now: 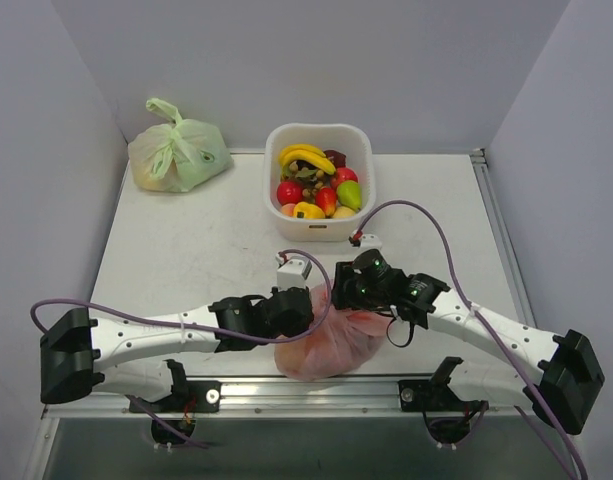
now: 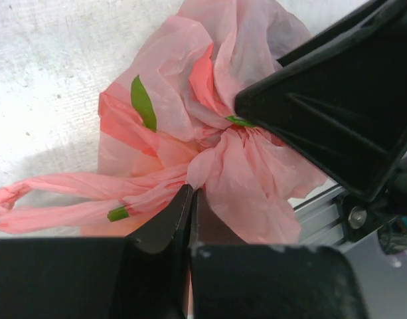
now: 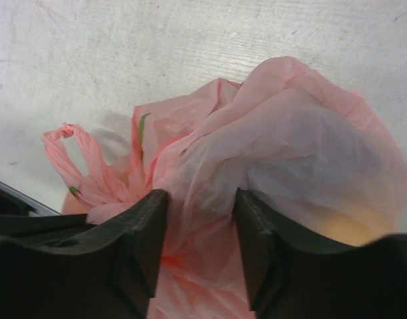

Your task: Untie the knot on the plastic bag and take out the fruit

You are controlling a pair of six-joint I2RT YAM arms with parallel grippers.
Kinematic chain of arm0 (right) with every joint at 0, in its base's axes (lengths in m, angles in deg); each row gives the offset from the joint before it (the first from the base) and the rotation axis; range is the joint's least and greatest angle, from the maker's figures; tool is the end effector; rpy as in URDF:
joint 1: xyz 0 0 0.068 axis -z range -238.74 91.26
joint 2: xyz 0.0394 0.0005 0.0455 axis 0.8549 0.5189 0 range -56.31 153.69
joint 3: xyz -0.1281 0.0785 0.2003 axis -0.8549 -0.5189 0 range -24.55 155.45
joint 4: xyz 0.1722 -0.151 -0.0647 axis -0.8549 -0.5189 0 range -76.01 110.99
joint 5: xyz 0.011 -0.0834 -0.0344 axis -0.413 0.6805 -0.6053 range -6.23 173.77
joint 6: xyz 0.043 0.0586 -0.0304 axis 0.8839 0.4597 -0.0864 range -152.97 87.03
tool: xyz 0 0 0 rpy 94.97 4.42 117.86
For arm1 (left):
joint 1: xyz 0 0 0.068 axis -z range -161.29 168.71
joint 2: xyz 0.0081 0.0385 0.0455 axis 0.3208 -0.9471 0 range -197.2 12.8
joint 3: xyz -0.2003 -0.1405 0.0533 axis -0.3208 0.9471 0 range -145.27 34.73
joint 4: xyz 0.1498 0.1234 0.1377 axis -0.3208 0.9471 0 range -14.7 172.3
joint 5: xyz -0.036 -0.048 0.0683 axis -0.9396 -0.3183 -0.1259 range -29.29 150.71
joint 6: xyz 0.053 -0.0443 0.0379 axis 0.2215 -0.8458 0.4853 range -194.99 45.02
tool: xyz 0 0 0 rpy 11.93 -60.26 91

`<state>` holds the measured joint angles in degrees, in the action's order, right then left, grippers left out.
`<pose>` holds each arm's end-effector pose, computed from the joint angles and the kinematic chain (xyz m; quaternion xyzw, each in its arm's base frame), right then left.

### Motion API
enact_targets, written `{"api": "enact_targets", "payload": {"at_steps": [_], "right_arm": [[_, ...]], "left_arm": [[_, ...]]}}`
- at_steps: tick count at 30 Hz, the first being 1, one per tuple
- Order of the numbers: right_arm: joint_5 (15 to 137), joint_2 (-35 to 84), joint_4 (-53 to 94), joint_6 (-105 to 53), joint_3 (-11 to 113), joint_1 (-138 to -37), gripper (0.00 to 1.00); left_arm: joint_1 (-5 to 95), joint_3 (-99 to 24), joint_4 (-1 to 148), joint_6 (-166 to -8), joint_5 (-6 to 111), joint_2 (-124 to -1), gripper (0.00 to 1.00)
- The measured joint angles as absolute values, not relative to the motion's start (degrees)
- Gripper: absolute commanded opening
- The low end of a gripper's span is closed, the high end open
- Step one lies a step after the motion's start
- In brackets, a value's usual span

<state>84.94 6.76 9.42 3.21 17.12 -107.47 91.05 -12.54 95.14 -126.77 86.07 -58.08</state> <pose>0.1699 0.1917 0.2267 -0.0911 0.8739 0.3156 0.3582 0.1078 -0.2434 0.2150 0.0746 0.8973 -0.2461 0.3587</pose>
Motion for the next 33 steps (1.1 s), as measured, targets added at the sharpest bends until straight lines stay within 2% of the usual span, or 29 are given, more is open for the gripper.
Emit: {"api": "enact_targets", "payload": {"at_steps": [2,3,5,10,16,22,23,24,25,26,29,30,33], "right_arm": [[84.1,7.7,10.5,3.4,17.1,-107.5,0.23],[84.0,7.7,10.7,3.6,17.1,-107.5,0.08],[84.2,7.5,10.8,3.7,17.1,-107.1,0.00],[85.1,3.6,10.1,3.8,16.6,-101.3,0.00],[88.7,-7.2,4.8,3.2,16.4,-88.3,0.00],[87.5,-10.9,-0.4,2.5,17.4,-85.6,0.00],[86.6,-10.8,-0.8,2.1,17.5,-85.6,0.04],[85.5,-10.7,-1.3,1.6,17.6,-85.6,0.19],[84.4,-10.5,-1.8,1.3,17.9,-85.6,0.28],[83.8,-10.3,-2.4,0.3,18.3,-85.7,0.45],[81.7,-9.7,-4.4,-2.8,20.6,-86.8,0.69],[81.2,-9.6,-4.9,-4.0,21.9,-87.8,0.78],[81.0,-9.1,-5.9,-7.1,26.1,-91.6,0.90]], "left_arm": [[91.0,-12.5,95.1,-126.3,86.1,-58.8,0.00],[90.9,-12.5,95.2,-126.2,86.3,-58.8,0.00],[90.4,-12.5,95.2,-125.5,87.1,-58.7,0.00],[84.8,-12.4,96.3,-122.1,88.5,-55.3,0.00],[69.3,-11.5,99.5,-114.8,89.6,-44.6,0.00],[58.2,-11.5,103.0,-109.2,89.8,-40.5,0.00],[57.4,-11.5,103.3,-108.5,89.7,-40.5,0.00],[57.1,-11.5,103.6,-107.8,89.3,-40.5,0.04],[56.8,-11.5,103.8,-107.1,88.8,-40.5,0.12],[56.8,-11.5,104.1,-106.2,88.1,-40.3,0.30],[56.8,-11.0,104.2,-104.6,85.2,-38.8,0.63],[56.8,-10.7,104.3,-104.2,84.1,-37.7,0.80],[56.8,-10.4,104.7,-104.0,80.9,-33.8,0.94]]}}
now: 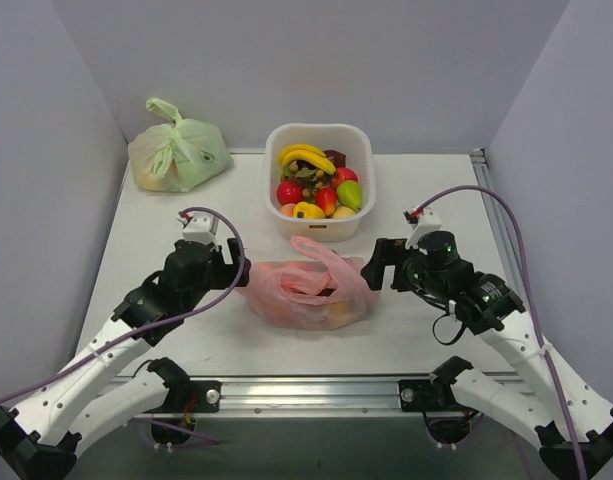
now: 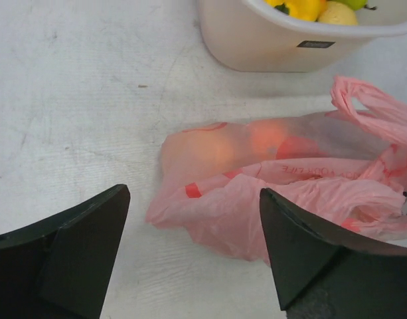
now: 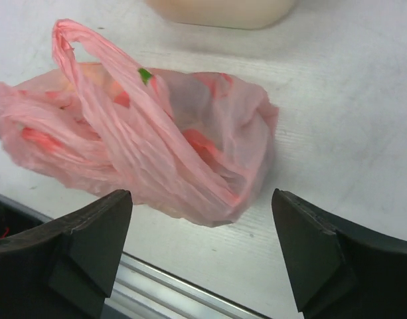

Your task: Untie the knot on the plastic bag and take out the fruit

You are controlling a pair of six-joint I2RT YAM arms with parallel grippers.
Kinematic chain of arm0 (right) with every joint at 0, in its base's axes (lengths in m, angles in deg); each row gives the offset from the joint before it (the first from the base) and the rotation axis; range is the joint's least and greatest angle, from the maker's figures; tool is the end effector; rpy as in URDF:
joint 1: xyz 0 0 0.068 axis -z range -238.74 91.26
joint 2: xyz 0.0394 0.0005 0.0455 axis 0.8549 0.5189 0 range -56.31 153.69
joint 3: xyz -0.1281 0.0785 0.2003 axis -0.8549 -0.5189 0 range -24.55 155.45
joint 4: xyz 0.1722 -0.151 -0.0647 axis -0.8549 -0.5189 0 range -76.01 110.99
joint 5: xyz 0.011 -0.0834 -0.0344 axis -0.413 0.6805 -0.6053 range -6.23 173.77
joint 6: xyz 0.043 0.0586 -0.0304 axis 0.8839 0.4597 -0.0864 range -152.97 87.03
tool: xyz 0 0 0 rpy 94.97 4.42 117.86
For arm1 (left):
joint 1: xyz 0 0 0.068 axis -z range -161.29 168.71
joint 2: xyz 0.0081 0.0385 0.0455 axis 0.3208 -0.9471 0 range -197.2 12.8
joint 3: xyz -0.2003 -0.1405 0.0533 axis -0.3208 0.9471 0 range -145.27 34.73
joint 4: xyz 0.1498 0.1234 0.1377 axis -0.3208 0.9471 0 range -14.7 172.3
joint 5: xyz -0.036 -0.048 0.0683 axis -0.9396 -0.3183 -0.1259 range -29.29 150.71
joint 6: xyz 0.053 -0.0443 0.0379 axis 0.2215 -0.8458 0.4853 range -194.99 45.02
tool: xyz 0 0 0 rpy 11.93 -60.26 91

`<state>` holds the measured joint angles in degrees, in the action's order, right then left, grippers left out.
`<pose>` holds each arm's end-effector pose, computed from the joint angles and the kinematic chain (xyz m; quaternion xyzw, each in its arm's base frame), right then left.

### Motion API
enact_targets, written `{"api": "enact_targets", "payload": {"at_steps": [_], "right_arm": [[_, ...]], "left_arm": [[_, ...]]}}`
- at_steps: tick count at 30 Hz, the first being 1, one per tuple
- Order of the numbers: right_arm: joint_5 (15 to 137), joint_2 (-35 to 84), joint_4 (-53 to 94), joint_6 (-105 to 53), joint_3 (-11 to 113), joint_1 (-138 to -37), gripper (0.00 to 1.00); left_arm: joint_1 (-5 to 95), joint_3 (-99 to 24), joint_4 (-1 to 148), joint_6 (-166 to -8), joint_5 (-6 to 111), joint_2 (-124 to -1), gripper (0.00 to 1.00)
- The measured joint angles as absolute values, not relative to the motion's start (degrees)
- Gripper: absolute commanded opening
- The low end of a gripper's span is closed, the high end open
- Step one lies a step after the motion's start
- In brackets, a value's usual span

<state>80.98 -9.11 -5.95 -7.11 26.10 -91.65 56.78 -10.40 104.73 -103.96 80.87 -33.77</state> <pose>0.1677 0.1125 0.3068 -0.0646 0.8336 0.2867 0.4677 0.1668 -0.1011 0.2722 -0.0182 0.8605 -0.1414 0.4891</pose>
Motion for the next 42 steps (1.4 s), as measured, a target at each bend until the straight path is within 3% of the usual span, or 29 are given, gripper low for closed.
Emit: {"api": "enact_targets", "payload": {"at_steps": [4,9,13,15,16,19,20,23,33,42], "right_arm": [[80.9,-5.4,-6.3,-11.4,32.4,-96.4,0.93],[82.5,5.3,-5.9,-15.6,39.6,-100.5,0.94],[84.1,13.2,-5.9,-17.2,40.5,-104.0,0.94],[84.7,15.3,-6.2,-17.7,40.5,-106.2,0.89],[85.3,15.9,-6.3,-17.7,40.4,-107.0,0.85],[88.7,16.2,-6.1,-16.9,38.9,-108.7,0.44],[90.4,15.9,-6.0,-16.2,37.9,-108.7,0.20],[95.3,14.4,-6.0,-13.0,34.3,-108.6,0.00],[101.2,1.7,-1.8,-4.6,26.1,-110.4,0.00],[103.4,0.3,2.0,-3.3,24.0,-114.1,0.00]], "left_arm": [[56.8,-10.9,104.9,-103.7,77.2,-30.9,0.98],[57.4,-15.2,104.8,-103.2,73.9,-36.9,0.97],[63.5,-16.4,104.9,-103.1,74.8,-41.6,0.97],[68.3,-16.5,105.1,-103.0,77.0,-42.8,0.97],[70.5,-16.6,105.1,-103.0,78.0,-43.3,0.97],[75.9,-16.9,105.1,-103.2,81.3,-45.0,0.98],[77.2,-16.9,105.2,-103.4,82.9,-45.9,0.97],[80.2,-17.3,106.2,-104.2,88.0,-48.1,0.97],[86.3,-23.3,107.5,-104.4,97.4,-55.9,0.98],[86.5,-23.6,108.9,-107.8,105.7,-66.1,0.98]]}}
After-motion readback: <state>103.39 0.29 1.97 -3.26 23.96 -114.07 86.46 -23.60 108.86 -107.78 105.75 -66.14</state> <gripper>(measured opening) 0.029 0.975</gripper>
